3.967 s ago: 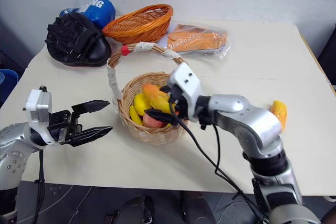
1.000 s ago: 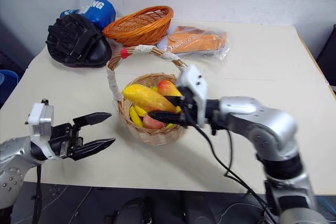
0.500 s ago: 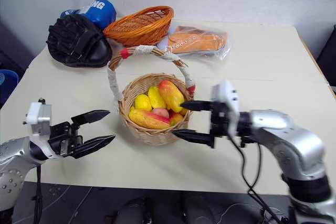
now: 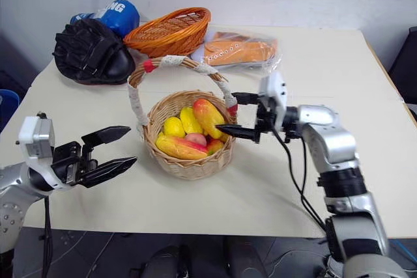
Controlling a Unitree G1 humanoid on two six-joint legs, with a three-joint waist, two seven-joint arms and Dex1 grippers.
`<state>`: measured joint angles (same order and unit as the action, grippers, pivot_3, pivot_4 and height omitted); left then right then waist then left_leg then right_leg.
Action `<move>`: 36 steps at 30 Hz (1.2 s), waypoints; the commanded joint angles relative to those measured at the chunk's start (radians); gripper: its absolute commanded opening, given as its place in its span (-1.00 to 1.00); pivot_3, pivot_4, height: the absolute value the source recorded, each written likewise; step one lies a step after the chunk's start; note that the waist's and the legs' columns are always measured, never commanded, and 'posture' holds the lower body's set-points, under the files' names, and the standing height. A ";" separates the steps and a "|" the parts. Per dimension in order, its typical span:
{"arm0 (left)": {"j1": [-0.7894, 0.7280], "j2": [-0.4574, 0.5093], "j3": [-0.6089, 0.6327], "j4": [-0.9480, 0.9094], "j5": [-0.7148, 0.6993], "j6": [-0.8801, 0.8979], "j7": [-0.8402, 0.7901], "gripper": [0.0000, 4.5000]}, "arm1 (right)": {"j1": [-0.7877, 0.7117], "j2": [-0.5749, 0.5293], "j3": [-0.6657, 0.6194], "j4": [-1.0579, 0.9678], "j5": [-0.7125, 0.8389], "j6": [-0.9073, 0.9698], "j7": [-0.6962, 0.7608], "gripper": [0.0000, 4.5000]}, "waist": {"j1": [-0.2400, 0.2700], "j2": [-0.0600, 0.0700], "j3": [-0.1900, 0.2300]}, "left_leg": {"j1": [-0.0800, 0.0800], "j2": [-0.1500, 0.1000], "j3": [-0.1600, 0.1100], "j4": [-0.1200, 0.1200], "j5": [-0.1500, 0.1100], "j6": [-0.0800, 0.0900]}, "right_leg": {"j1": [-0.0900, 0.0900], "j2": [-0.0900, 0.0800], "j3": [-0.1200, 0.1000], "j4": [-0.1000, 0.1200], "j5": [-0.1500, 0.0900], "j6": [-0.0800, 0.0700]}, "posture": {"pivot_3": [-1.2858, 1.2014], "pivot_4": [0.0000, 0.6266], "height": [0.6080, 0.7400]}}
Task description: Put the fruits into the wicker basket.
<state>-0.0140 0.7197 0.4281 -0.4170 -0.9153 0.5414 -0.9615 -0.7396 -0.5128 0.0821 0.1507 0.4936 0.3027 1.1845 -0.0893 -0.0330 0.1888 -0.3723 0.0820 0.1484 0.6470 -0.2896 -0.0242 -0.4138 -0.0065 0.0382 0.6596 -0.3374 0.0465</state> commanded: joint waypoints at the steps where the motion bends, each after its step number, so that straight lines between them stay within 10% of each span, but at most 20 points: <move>1: 0.017 -0.007 -0.001 -0.042 -0.002 -0.017 0.006 1.00 | -0.043 0.023 0.003 0.017 0.000 -0.023 0.040 0.62 | 0.005 0.000 0.000 | 0.000 0.000 0.000 0.000 0.000 0.000 | 0.000 0.000 0.000 0.000 0.000 0.000 | 0.03 -0.52 1.00; 13: -0.040 -0.006 -0.066 -0.001 0.027 -0.030 -0.029 1.00 | 0.087 -0.071 -0.059 -0.188 0.021 0.062 0.020 -0.94 | 0.007 0.000 0.000 | 0.000 0.000 -0.001 0.001 -0.001 0.000 | 0.001 -0.001 -0.001 0.000 -0.001 0.000 | 0.03 -0.52 1.00; 25: -0.289 -0.061 -0.246 0.165 0.084 -0.052 -0.121 1.00 | 0.460 -0.199 -0.670 -0.620 0.231 0.343 -0.435 -0.94 | 0.031 0.000 0.000 | 0.000 -0.001 0.000 0.000 -0.002 0.000 | 0.001 0.000 0.000 -0.001 -0.001 0.000 | 0.03 -0.52 1.00; 36: -0.481 -0.158 -0.345 0.353 0.209 -0.163 -0.189 1.00 | 0.509 -0.255 -0.777 -0.173 -0.033 0.059 -0.566 -0.94 | 0.021 0.000 0.000 | 0.003 -0.004 0.005 0.001 0.001 0.003 | 0.002 0.000 0.006 0.000 0.002 0.005 | 0.03 -0.52 1.00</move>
<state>-0.4741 0.5638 0.0852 -0.0670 -0.7241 0.4102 -1.1394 -0.2011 -0.7377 -0.6734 -0.0780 0.4898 0.4383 0.6404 -0.0683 -0.0326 0.1890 -0.3692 0.0783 0.1534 0.6479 -0.2890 -0.0217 -0.4120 -0.0061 0.0446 0.6601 -0.3358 0.0514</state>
